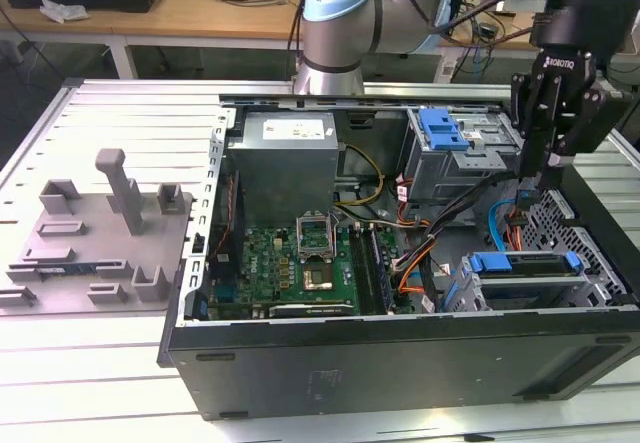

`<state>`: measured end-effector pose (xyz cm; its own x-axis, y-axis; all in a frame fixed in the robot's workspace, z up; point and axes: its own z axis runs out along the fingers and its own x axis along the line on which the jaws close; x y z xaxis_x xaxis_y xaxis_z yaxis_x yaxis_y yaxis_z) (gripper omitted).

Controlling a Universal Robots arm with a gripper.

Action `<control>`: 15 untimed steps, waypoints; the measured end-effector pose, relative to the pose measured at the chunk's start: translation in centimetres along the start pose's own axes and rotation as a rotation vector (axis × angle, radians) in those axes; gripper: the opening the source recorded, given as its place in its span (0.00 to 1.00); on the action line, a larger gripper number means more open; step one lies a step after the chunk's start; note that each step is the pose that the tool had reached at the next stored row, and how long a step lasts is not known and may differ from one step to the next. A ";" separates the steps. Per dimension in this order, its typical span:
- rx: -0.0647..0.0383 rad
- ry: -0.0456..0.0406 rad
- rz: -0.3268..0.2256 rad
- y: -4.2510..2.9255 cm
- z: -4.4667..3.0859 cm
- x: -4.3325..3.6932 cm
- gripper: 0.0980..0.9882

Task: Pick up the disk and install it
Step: 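Insert the first disk wire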

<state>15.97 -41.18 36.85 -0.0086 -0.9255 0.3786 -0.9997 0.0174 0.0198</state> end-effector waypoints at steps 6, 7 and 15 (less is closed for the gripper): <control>-0.024 0.0888 0.078 -0.13 -0.38 -1.30 0.35; -0.014 0.0916 0.084 -0.12 -0.51 -1.69 0.35; 0.049 0.1148 0.158 -0.12 -1.10 -3.22 0.35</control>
<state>16.15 -37.79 36.65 -0.1656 -0.8634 0.4765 -0.9861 0.1383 -0.0922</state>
